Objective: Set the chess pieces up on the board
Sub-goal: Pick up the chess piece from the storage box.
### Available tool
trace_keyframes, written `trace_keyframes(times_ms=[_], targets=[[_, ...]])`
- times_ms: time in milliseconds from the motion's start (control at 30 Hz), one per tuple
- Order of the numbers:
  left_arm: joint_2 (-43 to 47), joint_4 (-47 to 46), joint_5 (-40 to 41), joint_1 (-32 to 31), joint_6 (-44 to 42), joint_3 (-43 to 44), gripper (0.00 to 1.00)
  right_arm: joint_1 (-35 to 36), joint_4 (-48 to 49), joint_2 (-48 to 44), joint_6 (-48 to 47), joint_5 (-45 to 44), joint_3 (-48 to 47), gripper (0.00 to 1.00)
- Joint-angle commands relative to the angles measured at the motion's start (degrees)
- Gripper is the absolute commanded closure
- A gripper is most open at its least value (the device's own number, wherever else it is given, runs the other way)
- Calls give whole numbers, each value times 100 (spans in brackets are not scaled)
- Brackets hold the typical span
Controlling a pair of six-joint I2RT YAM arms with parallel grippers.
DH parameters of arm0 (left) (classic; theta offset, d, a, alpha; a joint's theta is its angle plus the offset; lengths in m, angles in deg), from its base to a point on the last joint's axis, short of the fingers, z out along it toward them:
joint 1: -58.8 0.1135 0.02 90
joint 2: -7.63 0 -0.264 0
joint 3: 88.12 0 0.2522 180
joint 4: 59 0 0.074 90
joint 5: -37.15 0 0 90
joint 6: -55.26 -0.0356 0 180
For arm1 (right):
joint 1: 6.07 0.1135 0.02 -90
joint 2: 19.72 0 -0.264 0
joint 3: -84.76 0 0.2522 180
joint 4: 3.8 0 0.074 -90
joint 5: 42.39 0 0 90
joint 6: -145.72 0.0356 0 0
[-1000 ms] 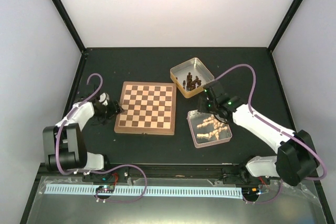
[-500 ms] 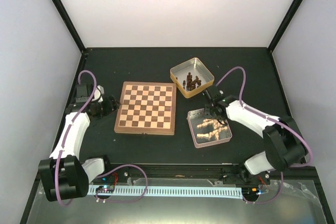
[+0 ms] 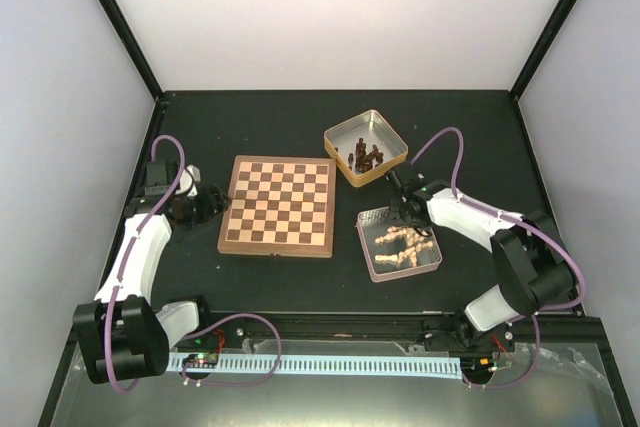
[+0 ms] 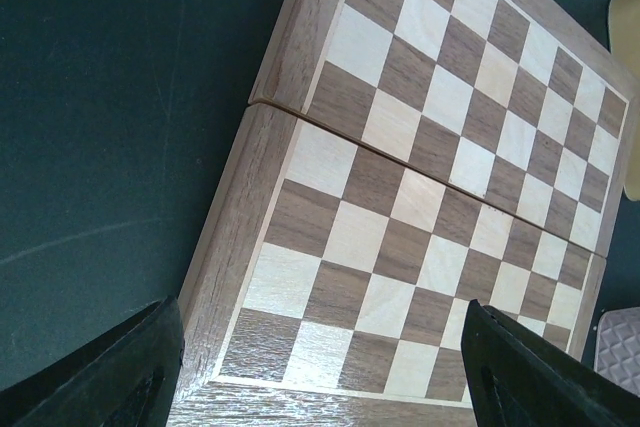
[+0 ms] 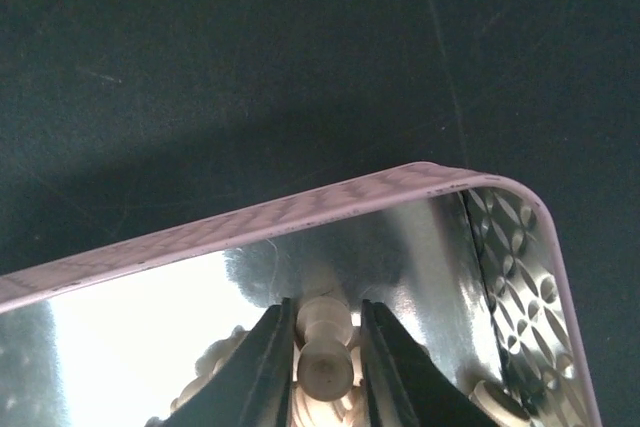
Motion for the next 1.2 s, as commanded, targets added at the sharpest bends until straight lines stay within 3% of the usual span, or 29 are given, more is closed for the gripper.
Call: trace_keyframes(times_ms=[0,133,333,533,767,867,967,1167], targets=[[118,117,-113,-41,-125,151,22,-40,-1,103,-20,16,0,78],[123,145,-133,-40,-145,149,22,-38,21,226,-5,96,2,81],[192,174,-171,-43,-146,143,22,-40,-32,-36,71,-204,-20,95],[314,135,-364,-43,-117,164,22,-33,-286,-639,25,-239,-116,97],[439,22,-742,-112,-69,45,21,-32,-321,-1114,0,295,-165,97],[613,-176,-1091,-556,-47,-65,20,-32,-345,-1216,118,513,-225,97],[903,-820,-1171,-1459,385,-300,17,-32,-318,-1306,372,763,-210,97],[959,-3407,-1008,-3337,1571,-1049,13,-32,-560,-1282,799,912,-187,97]])
